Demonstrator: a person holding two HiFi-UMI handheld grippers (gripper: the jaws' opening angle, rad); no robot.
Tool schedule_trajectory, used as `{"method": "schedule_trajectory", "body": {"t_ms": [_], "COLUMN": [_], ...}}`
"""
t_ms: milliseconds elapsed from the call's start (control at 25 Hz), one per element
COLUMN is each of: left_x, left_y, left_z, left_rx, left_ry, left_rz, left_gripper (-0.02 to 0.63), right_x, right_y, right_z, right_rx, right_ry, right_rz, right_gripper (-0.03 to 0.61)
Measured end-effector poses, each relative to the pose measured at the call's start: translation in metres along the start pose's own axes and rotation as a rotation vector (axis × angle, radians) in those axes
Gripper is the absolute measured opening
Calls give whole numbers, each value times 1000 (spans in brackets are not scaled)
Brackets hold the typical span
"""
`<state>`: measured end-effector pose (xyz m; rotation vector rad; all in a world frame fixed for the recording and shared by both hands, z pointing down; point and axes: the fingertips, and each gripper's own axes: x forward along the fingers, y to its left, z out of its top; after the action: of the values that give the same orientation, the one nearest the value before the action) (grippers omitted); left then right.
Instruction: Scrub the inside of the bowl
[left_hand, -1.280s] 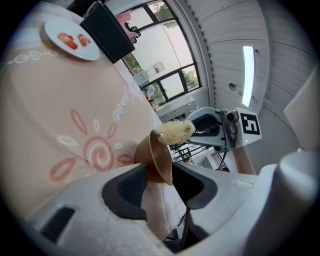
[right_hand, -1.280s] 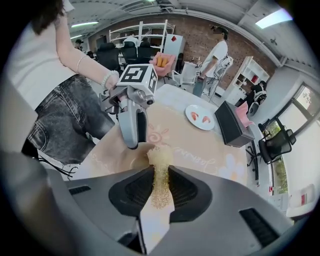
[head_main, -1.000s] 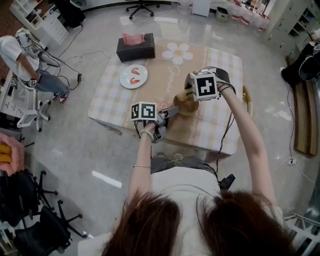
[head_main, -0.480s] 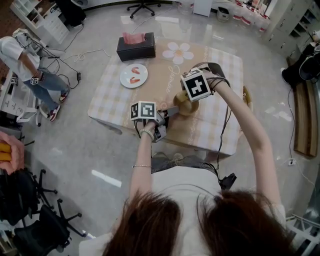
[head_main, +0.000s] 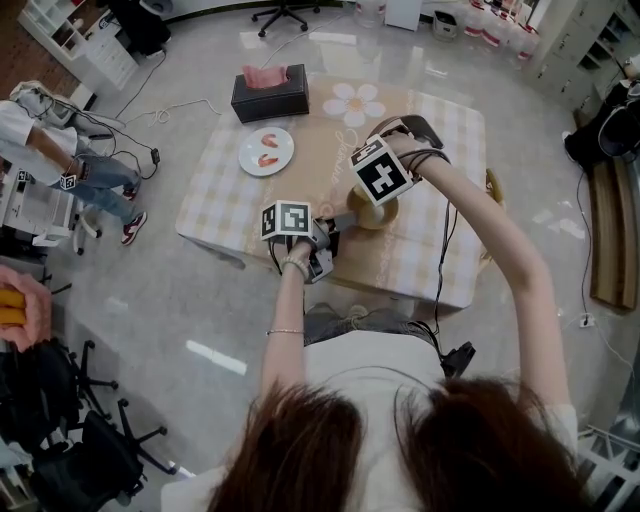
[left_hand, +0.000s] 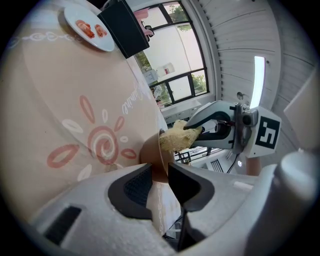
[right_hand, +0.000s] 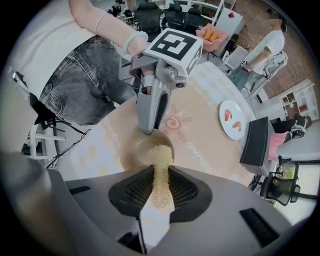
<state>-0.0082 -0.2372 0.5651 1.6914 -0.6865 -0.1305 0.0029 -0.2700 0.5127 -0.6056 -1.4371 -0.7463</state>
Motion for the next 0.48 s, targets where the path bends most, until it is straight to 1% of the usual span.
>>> {"method": "schedule_trajectory", "body": {"t_ms": [360,480], "left_x": [1,1], "left_y": [3,2], "left_z": [-1,-2], "left_rx": [-18,-23], "left_ry": [-20,-24], "left_rz": [-6,-7], "left_gripper": [104,104], "right_x": [5,6], "right_y": [3,8], "right_z": [-3,-6], "right_rx": [-46,-47], "right_ry": [46,57], "right_rz": [-18,-23], "right_gripper": [78,78]}}
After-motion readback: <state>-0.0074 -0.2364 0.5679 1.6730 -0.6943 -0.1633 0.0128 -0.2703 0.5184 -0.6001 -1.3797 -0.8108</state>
